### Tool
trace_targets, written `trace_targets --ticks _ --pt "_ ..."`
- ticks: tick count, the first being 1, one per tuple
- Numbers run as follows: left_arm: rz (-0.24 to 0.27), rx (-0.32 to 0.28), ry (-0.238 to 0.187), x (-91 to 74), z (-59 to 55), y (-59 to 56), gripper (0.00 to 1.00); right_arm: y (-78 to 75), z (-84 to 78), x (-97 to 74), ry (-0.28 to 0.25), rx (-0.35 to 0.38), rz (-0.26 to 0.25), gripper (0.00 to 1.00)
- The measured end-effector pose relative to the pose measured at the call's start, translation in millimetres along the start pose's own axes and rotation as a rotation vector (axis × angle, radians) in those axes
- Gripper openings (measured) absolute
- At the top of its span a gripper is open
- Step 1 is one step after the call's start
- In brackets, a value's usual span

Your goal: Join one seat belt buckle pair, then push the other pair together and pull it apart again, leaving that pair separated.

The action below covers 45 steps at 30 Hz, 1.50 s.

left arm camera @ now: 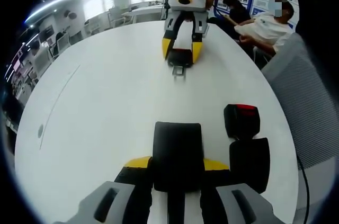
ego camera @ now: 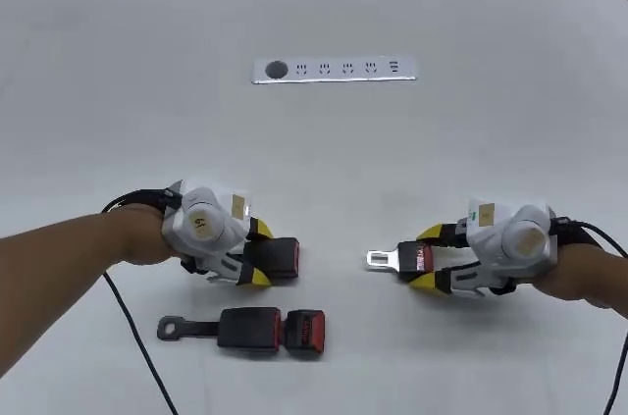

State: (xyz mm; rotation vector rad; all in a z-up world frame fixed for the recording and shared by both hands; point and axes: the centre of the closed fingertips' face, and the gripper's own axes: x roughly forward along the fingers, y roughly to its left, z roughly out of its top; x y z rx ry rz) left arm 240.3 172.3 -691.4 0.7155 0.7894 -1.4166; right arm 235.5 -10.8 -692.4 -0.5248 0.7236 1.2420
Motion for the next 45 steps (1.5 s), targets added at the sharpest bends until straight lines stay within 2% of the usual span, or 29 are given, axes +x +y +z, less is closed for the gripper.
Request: trace_targets --ticks 3,4,12,17,19,20,22,23,25,27,28,29,30,31,32,33,34,36,37,38,39,40,42,44,45 --pt "0.000 -0.003 0.000 -0.2 0.5 -0.2 0.35 1.1 -0.1 -3.1 0.010 -0.044 -0.005 0.34" --pt "0.000 -0.003 0.000 -0.3 0.8 -0.4 0.35 0.7 -1.2 -4.1 0.007 -0.026 -0.003 0.34" --pt "0.007 -0.010 0.016 0.0 1.8 -0.4 0.35 0.5 -0.5 -5.0 0.009 -0.028 -0.006 0.35" --pt "0.034 -0.034 0.034 1.1 0.4 1.4 0.37 -0.1 -1.7 -5.2 0.013 -0.020 -0.018 0.35" --pt "0.027 -0.047 0.033 -0.6 0.8 -2.8 0.43 -4.4 -3.5 -4.3 0.014 -0.002 -0.064 0.36" --pt "0.013 -0.069 0.021 -1.3 2.6 -6.6 0.51 -7.3 -3.4 -4.6 0.012 -0.010 -0.089 0.38" --pt "0.013 -0.081 0.012 -6.1 5.2 -9.3 0.60 -5.2 -2.2 -6.0 0.002 0.006 -0.103 0.40" --pt "0.023 -0.083 0.003 -8.2 6.8 -8.4 0.61 -5.4 -0.8 -7.3 -0.007 0.009 -0.116 0.41" --pt "0.069 -0.127 -0.027 -15.1 12.2 -2.3 0.61 -8.1 -0.2 -8.0 -0.021 0.036 -0.131 0.48" --pt "0.107 -0.220 -0.057 -23.1 15.6 2.4 0.66 -11.3 2.0 -12.1 -0.025 0.055 -0.176 0.56" --pt "0.128 -0.246 -0.055 -26.2 14.0 5.2 0.69 -12.6 7.2 -13.8 -0.049 0.064 -0.197 0.58" --pt "0.162 -0.276 -0.069 -28.9 9.7 12.0 0.73 -14.9 12.9 -17.4 -0.080 0.105 -0.227 0.58" --pt "0.182 -0.289 -0.075 -32.1 9.0 14.3 0.75 -15.0 17.5 -23.0 -0.089 0.119 -0.252 0.60" --pt "0.205 -0.303 -0.083 -34.2 3.5 19.6 0.76 -19.6 21.1 -25.1 -0.112 0.138 -0.294 0.62" --pt "0.240 -0.336 -0.105 -39.6 2.5 24.1 0.76 -22.5 20.8 -21.0 -0.133 0.163 -0.312 0.64" --pt "0.256 -0.357 -0.119 -42.0 7.9 20.9 0.77 -23.6 22.4 -21.8 -0.149 0.193 -0.329 0.66" --pt "0.289 -0.391 -0.142 -48.4 9.1 23.1 0.79 -25.8 29.6 -28.0 -0.172 0.215 -0.360 0.68" --pt "0.327 -0.450 -0.176 -57.1 7.5 25.5 0.85 -26.5 37.9 -36.9 -0.192 0.241 -0.421 0.71" --pt "0.323 -0.483 -0.185 -59.4 6.4 23.2 0.90 -25.5 40.5 -38.4 -0.204 0.248 -0.434 0.74" --pt "0.323 -0.500 -0.189 -62.0 5.5 20.8 0.93 -22.5 46.9 -41.2 -0.219 0.264 -0.451 0.79" --pt "0.354 -0.487 -0.200 -66.8 0.8 24.2 0.95 -21.3 48.6 -42.8 -0.226 0.276 -0.462 0.81" --pt "0.381 -0.480 -0.219 -71.3 1.5 25.3 0.94 -21.0 50.8 -44.9 -0.233 0.293 -0.476 0.82" --pt "0.402 -0.543 -0.250 -77.8 -0.8 21.1 0.94 -22.2 51.1 -47.7 -0.251 0.329 -0.517 0.82" --pt "0.435 -0.559 -0.272 -85.1 -0.8 16.1 0.98 -21.1 52.9 -48.6 -0.273 0.356 -0.531 0.82" --pt "0.447 -0.587 -0.299 -88.4 1.6 11.7 0.99 -17.5 55.8 -50.9 -0.277 0.355 -0.549 0.83"
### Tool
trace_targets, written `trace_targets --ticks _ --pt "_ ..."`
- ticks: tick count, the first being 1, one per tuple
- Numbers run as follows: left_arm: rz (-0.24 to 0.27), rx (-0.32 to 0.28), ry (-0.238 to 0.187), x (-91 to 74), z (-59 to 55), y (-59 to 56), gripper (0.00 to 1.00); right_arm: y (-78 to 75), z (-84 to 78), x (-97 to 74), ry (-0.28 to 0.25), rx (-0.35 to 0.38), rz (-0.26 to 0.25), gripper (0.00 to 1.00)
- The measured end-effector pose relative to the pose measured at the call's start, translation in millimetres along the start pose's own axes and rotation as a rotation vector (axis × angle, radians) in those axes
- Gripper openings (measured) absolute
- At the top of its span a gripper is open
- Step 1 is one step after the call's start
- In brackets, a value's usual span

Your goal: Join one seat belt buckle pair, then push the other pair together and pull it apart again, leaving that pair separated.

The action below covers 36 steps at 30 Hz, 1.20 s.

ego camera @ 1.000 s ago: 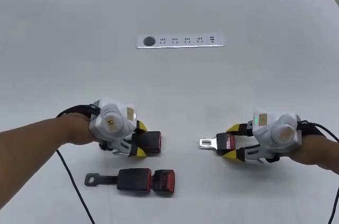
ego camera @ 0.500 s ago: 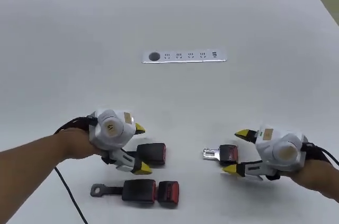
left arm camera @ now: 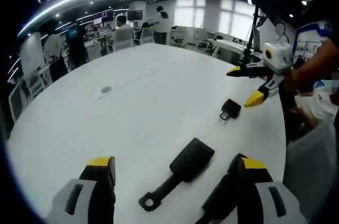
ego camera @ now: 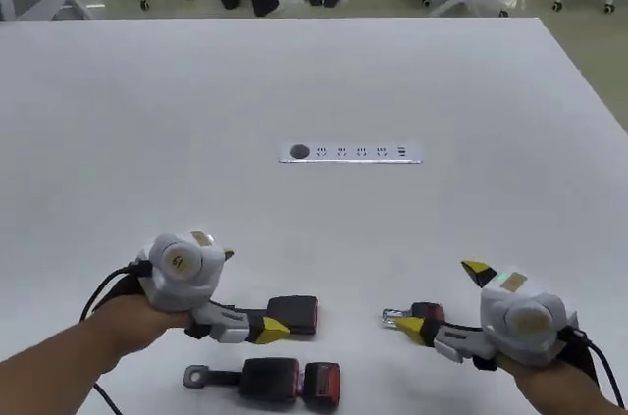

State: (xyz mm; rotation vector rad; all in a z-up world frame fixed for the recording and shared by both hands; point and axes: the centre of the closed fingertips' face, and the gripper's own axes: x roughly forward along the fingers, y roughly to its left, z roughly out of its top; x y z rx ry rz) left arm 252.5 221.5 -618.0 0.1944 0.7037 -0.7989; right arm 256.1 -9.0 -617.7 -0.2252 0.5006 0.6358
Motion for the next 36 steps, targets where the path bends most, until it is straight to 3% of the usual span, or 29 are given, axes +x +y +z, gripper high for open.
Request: trace_targets --ticks 3,5,6,7,8,9,11,13,17,20,23,28,36 --pt "0.032 -0.042 -0.016 -9.7 -4.0 -6.3 1.00 0.5 5.1 -5.2 -0.023 0.031 -0.021 0.85" --pt "0.042 -0.051 -0.025 -17.9 -7.5 -4.5 1.00 5.7 7.6 -11.3 -0.033 0.041 -0.033 0.86" --pt "0.046 -0.052 -0.033 -23.0 -6.9 -15.8 1.00 7.3 7.8 -13.7 -0.034 0.043 -0.041 0.85" --pt "0.051 -0.058 -0.037 -26.5 -7.2 -17.2 1.00 8.1 6.8 -15.5 -0.035 0.048 -0.050 0.86" --pt "0.070 -0.099 -0.090 -32.9 -4.0 -13.9 1.00 10.7 8.1 -19.4 -0.041 0.054 -0.054 0.87" --pt "0.080 -0.103 -0.111 -36.6 -3.0 -13.2 1.00 12.4 9.4 -22.3 -0.048 0.056 -0.059 0.89" --pt "0.101 -0.101 -0.108 -43.9 -6.6 -13.5 1.00 11.2 10.4 -26.8 -0.057 0.057 -0.070 0.90" --pt "0.108 -0.123 -0.124 -49.8 -12.3 -10.9 1.00 17.4 11.8 -35.6 -0.069 0.069 -0.083 0.91" --pt "0.119 -0.149 -0.157 -62.8 -14.8 -14.2 1.00 12.9 10.7 -47.2 -0.083 0.092 -0.111 0.95" --pt "0.120 -0.136 -0.182 -71.6 -18.3 -20.5 1.00 18.0 10.4 -55.1 -0.092 0.088 -0.124 0.96" --pt "0.064 -0.135 -0.196 -81.4 -23.0 -26.3 1.00 27.3 8.0 -64.2 -0.087 0.068 -0.115 0.97" --pt "0.044 -0.063 -0.183 -96.4 -28.4 -33.3 1.00 35.1 5.7 -77.9 -0.093 0.054 -0.112 0.99" --pt "0.038 -0.051 -0.223 -113.1 -27.7 -33.2 1.00 49.4 -1.4 -92.4 -0.090 0.023 -0.068 1.00"
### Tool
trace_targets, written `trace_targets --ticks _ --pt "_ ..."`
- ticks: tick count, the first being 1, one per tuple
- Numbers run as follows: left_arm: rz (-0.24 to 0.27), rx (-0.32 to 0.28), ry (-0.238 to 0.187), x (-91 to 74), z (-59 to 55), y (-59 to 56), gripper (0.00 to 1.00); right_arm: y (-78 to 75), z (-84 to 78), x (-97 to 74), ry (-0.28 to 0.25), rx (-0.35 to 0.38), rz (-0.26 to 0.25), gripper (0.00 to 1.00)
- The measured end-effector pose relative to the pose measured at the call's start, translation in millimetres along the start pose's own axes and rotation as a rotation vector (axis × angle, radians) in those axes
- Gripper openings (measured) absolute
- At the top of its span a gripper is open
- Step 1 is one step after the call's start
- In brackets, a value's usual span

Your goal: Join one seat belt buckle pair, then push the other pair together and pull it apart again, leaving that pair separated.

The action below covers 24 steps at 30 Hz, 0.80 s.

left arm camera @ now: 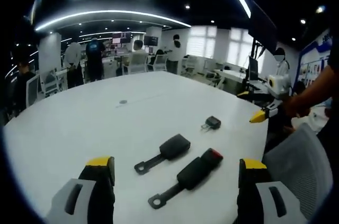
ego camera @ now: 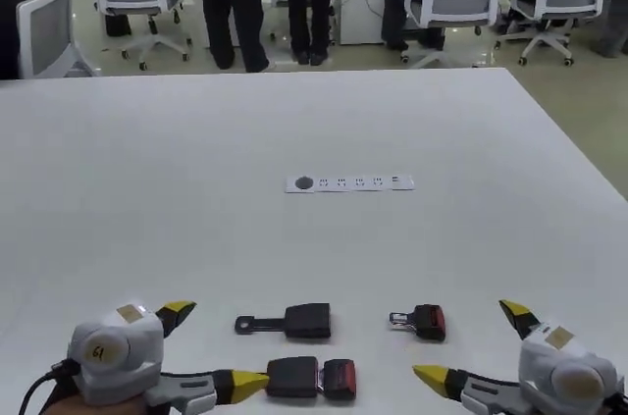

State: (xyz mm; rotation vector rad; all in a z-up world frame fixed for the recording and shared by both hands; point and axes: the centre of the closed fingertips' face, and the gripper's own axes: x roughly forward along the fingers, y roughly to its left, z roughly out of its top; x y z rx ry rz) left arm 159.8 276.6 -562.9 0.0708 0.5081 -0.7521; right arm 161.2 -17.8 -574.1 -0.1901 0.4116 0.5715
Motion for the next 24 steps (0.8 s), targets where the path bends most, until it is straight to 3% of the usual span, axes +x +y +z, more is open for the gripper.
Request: trace_targets --ticks 9,11,16,20,24 --pt "-0.012 -0.006 -0.008 -9.7 -1.6 0.7 1.00 11.8 -5.1 -8.3 0.019 -0.053 0.069 1.00" --pt "-0.029 -0.031 -0.019 -11.7 1.1 -6.1 1.00 13.5 -5.3 -9.7 0.019 -0.055 0.076 1.00" --pt "-0.026 -0.023 -0.011 -16.4 0.0 -9.8 1.00 17.0 -5.1 -10.4 0.007 -0.048 0.085 1.00" --pt "-0.021 -0.022 -0.021 -21.5 3.0 -6.9 1.00 22.5 -7.7 -10.2 0.017 -0.061 0.111 1.00" --pt "-0.011 -0.019 -0.020 -22.8 0.7 4.0 1.00 21.5 -5.6 -9.9 0.003 -0.048 0.105 0.99"
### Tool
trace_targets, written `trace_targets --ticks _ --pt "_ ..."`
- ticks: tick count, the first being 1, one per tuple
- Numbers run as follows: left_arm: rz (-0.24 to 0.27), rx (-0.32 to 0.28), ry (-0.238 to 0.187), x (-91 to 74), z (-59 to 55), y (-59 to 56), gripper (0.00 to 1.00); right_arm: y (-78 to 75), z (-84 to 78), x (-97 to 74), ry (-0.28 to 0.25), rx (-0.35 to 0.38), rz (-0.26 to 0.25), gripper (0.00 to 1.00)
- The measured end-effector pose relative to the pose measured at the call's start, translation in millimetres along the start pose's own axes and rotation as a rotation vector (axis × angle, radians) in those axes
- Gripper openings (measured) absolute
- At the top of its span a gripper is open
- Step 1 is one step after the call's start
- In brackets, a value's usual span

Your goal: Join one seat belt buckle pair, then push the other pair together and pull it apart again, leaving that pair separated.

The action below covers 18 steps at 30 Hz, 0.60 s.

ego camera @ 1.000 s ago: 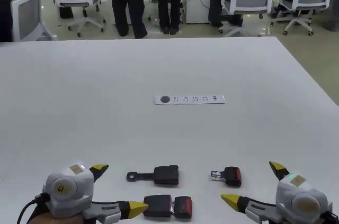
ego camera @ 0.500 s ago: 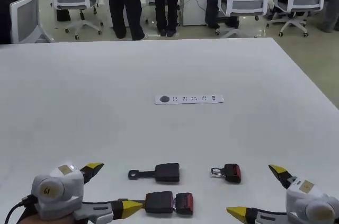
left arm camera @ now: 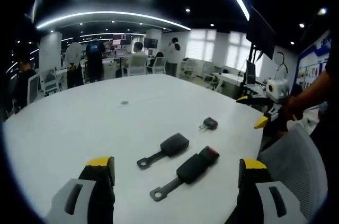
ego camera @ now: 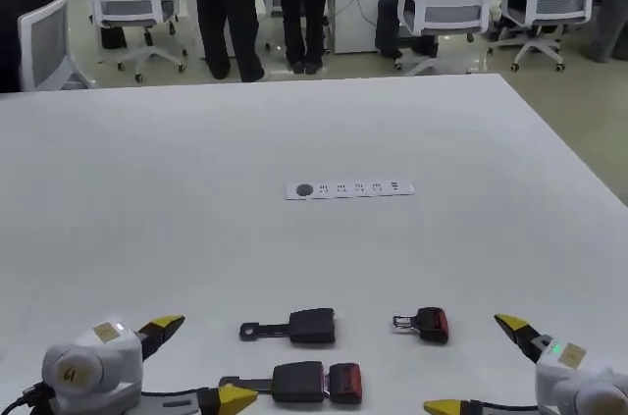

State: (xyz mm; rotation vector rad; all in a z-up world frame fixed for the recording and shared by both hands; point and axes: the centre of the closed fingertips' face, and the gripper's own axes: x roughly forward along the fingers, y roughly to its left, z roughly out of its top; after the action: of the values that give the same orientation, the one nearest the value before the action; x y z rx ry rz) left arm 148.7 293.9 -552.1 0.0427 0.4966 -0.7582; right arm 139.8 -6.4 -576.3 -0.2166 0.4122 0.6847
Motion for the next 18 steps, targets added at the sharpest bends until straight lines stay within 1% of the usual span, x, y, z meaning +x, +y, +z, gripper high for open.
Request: trace_targets --ticks 2,4,6,7,8,12,15,16,18 --pt "0.002 -0.009 -0.007 -1.0 0.6 3.2 1.00 0.1 -0.1 0.3 0.001 0.003 -0.001 0.99" --pt "0.001 -0.002 -0.007 -1.3 2.0 2.0 1.00 2.0 1.4 -0.1 -0.001 0.005 -0.003 0.99" --pt "0.001 0.002 -0.009 -2.5 1.9 3.3 1.00 4.0 2.4 -0.5 0.001 0.017 0.001 0.99" --pt "0.001 0.000 -0.011 -3.2 2.1 4.2 0.99 4.2 3.1 -0.9 0.000 0.018 -0.001 0.99" --pt "0.000 -0.008 -0.011 -2.9 3.5 2.5 0.99 4.1 4.3 -1.1 -0.004 0.019 -0.006 0.99" --pt "0.006 -0.006 -0.016 -6.5 4.2 4.6 0.98 4.8 6.2 -0.7 -0.009 0.020 -0.009 0.99" --pt "0.012 -0.009 -0.020 -9.1 2.4 8.0 0.98 5.4 6.3 0.2 -0.011 0.025 -0.012 0.99" --pt "0.011 -0.019 -0.019 -9.7 1.1 9.1 0.98 5.2 7.0 0.2 -0.012 0.021 -0.020 0.99" --pt "0.012 -0.018 -0.019 -9.2 1.6 7.4 0.97 5.7 7.5 0.2 -0.014 0.030 -0.022 0.99"
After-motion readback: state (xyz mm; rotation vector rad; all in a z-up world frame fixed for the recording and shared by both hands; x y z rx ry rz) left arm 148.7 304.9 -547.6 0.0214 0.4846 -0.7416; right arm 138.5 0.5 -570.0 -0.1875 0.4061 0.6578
